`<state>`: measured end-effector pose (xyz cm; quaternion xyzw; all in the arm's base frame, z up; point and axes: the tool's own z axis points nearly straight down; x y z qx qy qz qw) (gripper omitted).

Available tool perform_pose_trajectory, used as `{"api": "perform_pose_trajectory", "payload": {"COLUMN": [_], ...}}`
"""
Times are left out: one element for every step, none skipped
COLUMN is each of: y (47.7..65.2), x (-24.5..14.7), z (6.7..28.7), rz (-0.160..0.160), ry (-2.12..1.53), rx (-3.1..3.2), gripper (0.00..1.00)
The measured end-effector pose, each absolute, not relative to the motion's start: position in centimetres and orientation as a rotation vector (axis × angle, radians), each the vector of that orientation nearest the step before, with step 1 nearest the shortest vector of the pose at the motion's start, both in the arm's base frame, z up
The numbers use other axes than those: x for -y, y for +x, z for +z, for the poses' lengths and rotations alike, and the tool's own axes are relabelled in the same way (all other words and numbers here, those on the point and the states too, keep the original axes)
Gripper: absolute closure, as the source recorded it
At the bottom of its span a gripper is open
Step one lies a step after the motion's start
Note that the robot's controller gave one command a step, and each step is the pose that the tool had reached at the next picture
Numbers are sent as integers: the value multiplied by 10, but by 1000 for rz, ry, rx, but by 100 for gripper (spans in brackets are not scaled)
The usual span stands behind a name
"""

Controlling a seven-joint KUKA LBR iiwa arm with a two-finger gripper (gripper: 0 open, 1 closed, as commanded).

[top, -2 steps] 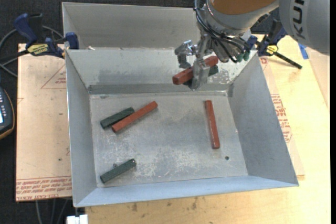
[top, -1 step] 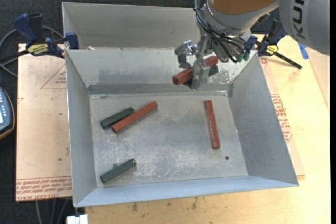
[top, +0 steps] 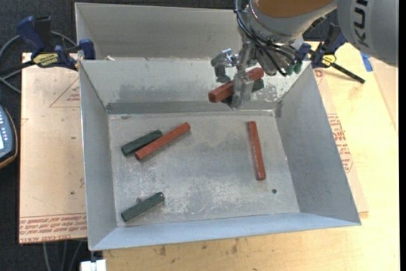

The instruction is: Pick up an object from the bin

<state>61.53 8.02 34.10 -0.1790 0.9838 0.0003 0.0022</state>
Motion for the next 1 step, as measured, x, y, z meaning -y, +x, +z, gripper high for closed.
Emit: {"api": "perform_pose_trajectory", "payload": {"y": [615], "x": [-80], "z": [341], "rz": [1], "ry": [-562], "rx": [-3087], "gripper": [100]}}
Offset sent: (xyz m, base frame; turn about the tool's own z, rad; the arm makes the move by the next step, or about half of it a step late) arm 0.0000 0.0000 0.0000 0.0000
